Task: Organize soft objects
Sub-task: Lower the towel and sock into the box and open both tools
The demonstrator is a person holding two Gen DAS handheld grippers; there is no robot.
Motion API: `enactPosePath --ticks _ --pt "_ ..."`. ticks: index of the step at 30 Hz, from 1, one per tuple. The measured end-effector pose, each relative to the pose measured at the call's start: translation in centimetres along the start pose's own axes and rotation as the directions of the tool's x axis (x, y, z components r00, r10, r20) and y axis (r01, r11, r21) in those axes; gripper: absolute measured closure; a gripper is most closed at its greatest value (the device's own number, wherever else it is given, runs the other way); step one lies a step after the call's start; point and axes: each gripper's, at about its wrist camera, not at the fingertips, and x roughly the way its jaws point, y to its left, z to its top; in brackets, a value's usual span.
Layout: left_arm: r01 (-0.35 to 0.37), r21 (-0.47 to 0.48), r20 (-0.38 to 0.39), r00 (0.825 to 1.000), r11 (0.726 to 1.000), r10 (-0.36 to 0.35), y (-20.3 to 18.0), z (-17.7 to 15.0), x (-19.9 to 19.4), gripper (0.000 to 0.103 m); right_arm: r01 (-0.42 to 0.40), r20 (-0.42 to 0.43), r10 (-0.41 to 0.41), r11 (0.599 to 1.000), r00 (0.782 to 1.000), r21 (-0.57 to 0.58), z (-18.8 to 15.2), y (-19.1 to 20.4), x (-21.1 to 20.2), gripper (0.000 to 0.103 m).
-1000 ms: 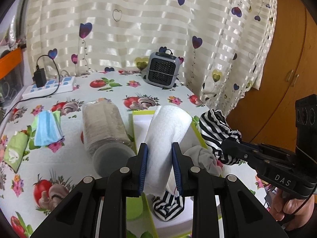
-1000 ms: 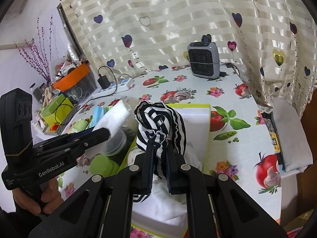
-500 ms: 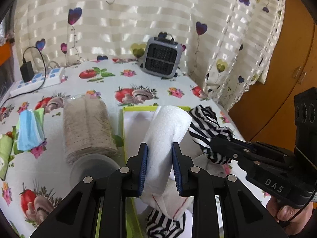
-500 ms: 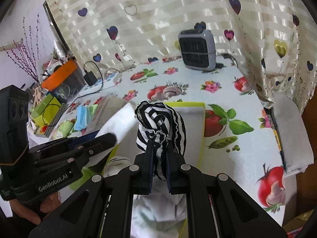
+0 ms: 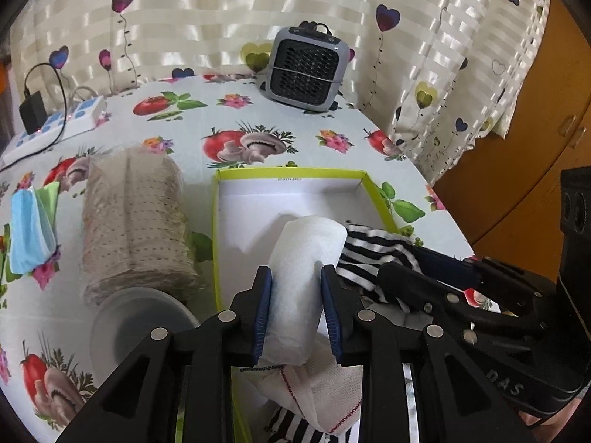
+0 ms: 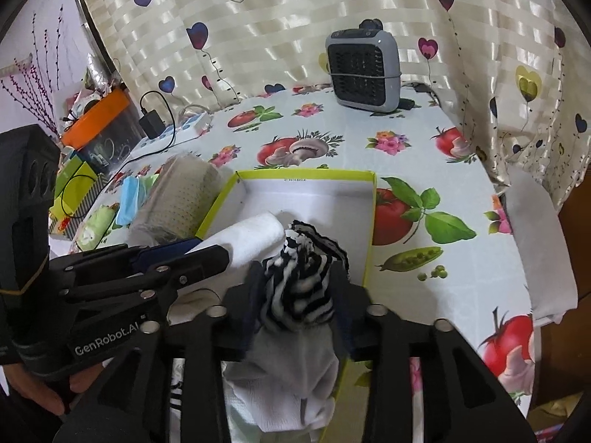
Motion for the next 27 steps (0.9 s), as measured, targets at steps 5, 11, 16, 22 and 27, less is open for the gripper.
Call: enactPosePath --ticks 5,11,16,22,27 --pt "0.024 -0.004 0.020 1.000 1.000 -0.024 -0.1 -0.1 -1.1 0.075 0.010 0.022 -0.010 1.000 1.000 -0.010 -0.1 0.3 -1.0 0.061" --pt "0.037 0.000 0.041 0.998 0.999 -0.037 -0.4 -0.4 -2.5 0.075 0.011 0.042 -0.010 1.000 0.999 -0.028 -0.3 1.1 -2.4 0.061" --pt "0.040 0.021 0.066 0.997 0.999 -0.041 -1.0 -0.8 -4.0 0.075 0.014 0.057 -0.012 0.999 0.998 -0.036 -0.8 1.7 -3.6 0.061" --pt "0.028 0.037 0.098 0.995 0.999 -0.032 -1.6 -1.5 -5.9 0.075 0.017 0.070 -0.014 0.999 0.997 -0.051 -1.4 2.7 -5.0 0.061" --pt "0.020 0.035 0.111 0.993 0.999 -0.024 -1.5 -2.1 -7.1 0.075 0.020 0.079 -0.015 0.998 0.997 -0.066 -1.8 3.4 -6.0 0.061"
